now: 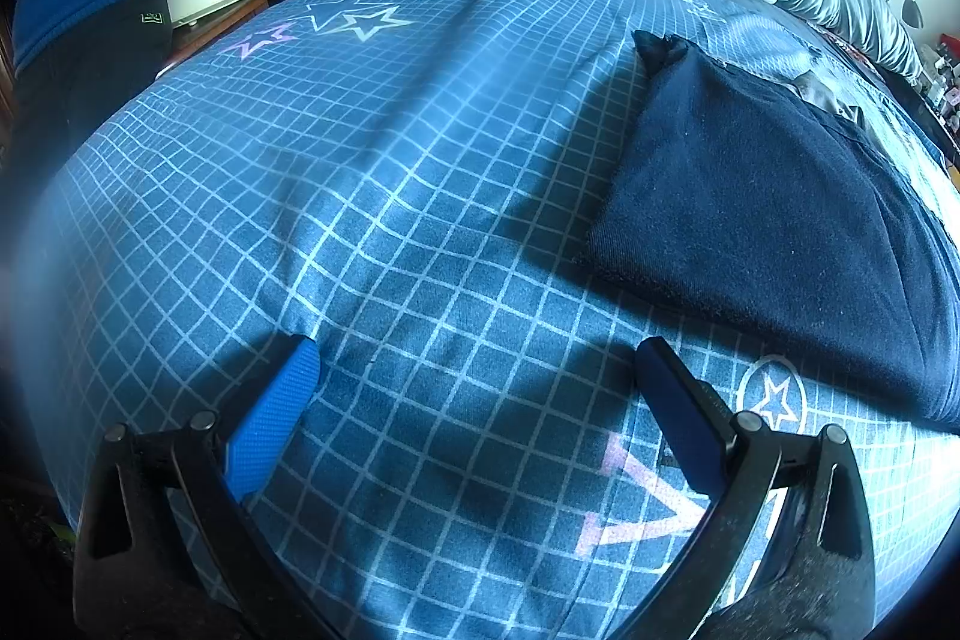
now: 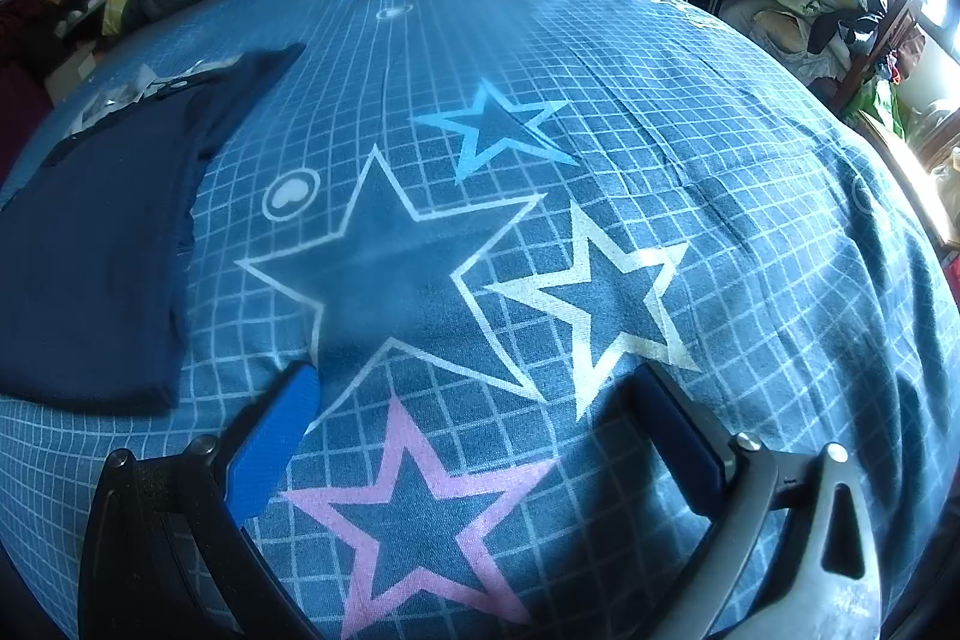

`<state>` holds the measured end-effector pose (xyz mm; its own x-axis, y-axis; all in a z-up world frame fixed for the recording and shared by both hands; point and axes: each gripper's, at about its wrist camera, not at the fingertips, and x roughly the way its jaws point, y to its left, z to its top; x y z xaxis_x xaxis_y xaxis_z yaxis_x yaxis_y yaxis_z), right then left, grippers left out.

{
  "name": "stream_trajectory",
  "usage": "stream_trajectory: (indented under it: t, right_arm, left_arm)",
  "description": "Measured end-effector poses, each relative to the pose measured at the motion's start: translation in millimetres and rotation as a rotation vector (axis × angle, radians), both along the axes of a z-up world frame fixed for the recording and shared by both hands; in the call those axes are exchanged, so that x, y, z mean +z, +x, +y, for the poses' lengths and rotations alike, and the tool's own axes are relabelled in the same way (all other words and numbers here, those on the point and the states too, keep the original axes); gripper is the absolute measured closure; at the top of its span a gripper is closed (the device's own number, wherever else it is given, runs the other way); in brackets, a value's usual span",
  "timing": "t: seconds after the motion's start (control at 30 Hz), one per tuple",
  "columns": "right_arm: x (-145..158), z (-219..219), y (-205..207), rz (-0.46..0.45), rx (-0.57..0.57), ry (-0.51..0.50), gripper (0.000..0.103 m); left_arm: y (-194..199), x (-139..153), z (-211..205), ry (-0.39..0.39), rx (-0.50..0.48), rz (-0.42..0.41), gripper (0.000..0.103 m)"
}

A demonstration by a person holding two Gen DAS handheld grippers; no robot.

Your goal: Fold small clothes

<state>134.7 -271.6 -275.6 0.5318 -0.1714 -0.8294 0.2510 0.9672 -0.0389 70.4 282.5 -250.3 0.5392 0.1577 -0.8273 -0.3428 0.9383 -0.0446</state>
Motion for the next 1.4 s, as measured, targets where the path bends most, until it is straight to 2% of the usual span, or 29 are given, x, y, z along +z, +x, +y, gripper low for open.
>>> stream_trajectory:
  t: [0.27,0.47,0.5,0.53,0.63,0.73,0.83,0.97,1.13,1.2,1.4]
  right_arm:
    - [0,0,1,0.0,0.0,0.0,0.0]
    - [0,0,0,0.0,0.0,-0.001,0.0]
    - [0,0,0,0.0,0.0,-0.001,0.0]
    - [0,0,-1,0.0,0.0,-0.001,0.0]
    - [0,0,-1,0.001,0.0,-0.002,0.0]
    - [0,0,0,0.001,0.0,-0.004,0.0]
    - [0,0,0,-0.001,0.001,0.0,0.0]
    - [0,0,0,-0.001,0.001,0.0,0.0]
    - [0,0,-1,-0.001,0.001,-0.001,0.0]
    - [0,1,0,-0.001,0.0,-0.001,0.0]
    - [-1,3,-1,0.002,-0.003,-0.019,0.0]
  left_arm:
    - [-1,0,0,-0.004,0.0,-0.001,0.0]
    - [-9,6,-9,-0.023,0.006,0.043,0.0]
    - [-13,10,-11,-0.052,0.011,0.043,0.0]
    - [-19,15,-13,-0.118,0.009,0.024,0.0]
    - [-37,33,-13,-0.343,-0.002,-0.072,0.0]
    - [-52,48,-18,-0.528,-0.074,-0.198,0.001]
    - [-52,44,-16,-0.735,-0.11,-0.255,0.002]
    - [-33,23,-9,-0.827,-0.062,-0.25,0.009]
    - [-7,-2,-13,-0.854,-0.027,-0.2,0.016]
    - [-1,-4,-13,-0.831,-0.008,-0.212,0.019]
    - [16,-6,-11,-0.81,0.018,-0.248,0.019]
